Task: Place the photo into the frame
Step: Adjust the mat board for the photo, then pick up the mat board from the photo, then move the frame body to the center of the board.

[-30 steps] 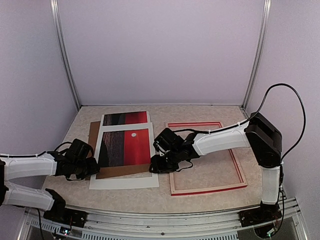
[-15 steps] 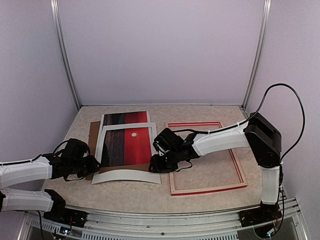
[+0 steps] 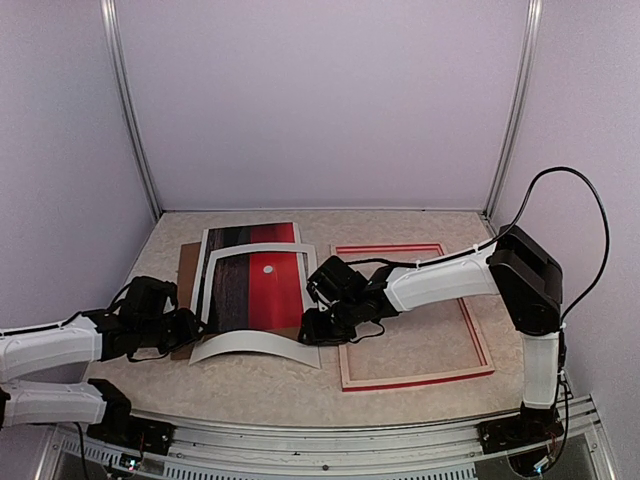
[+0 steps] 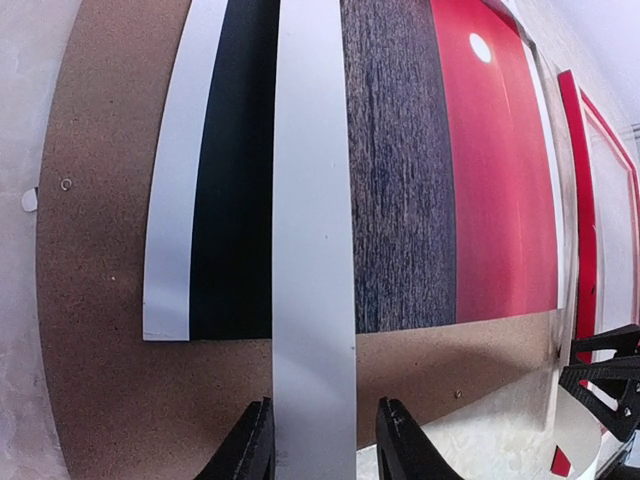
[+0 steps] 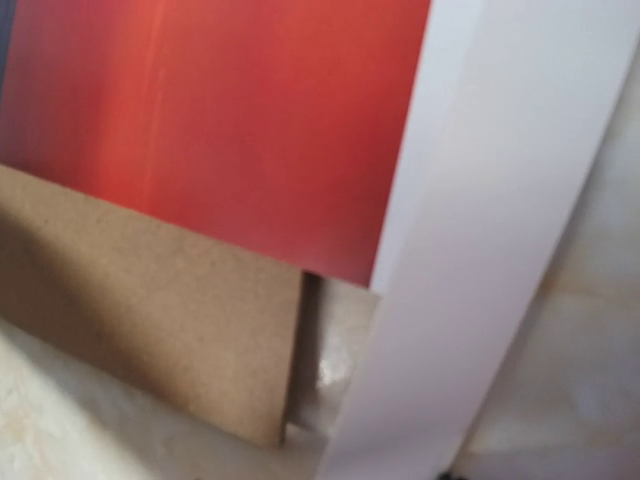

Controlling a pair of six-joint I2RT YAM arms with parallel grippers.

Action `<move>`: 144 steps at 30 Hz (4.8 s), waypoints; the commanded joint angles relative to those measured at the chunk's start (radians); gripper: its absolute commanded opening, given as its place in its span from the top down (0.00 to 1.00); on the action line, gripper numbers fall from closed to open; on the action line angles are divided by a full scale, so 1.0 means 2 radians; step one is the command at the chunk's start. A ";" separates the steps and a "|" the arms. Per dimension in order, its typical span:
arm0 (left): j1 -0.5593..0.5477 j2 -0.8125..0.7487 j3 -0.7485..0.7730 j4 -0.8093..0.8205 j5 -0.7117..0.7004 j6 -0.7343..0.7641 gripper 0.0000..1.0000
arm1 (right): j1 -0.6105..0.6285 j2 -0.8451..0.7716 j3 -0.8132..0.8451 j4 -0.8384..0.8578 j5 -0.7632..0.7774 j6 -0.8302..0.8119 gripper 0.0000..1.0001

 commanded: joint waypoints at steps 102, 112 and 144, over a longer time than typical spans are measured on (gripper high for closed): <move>0.004 0.027 0.345 -0.031 0.179 0.030 1.00 | -0.129 -0.205 -0.029 -0.115 0.114 -0.078 0.33; -0.146 0.182 0.539 0.007 0.154 0.028 1.00 | -0.260 -0.311 -0.057 -0.196 0.154 -0.136 0.33; -0.235 0.434 0.358 0.293 0.073 -0.204 1.00 | -0.402 -0.371 -0.082 -0.224 0.130 -0.218 0.33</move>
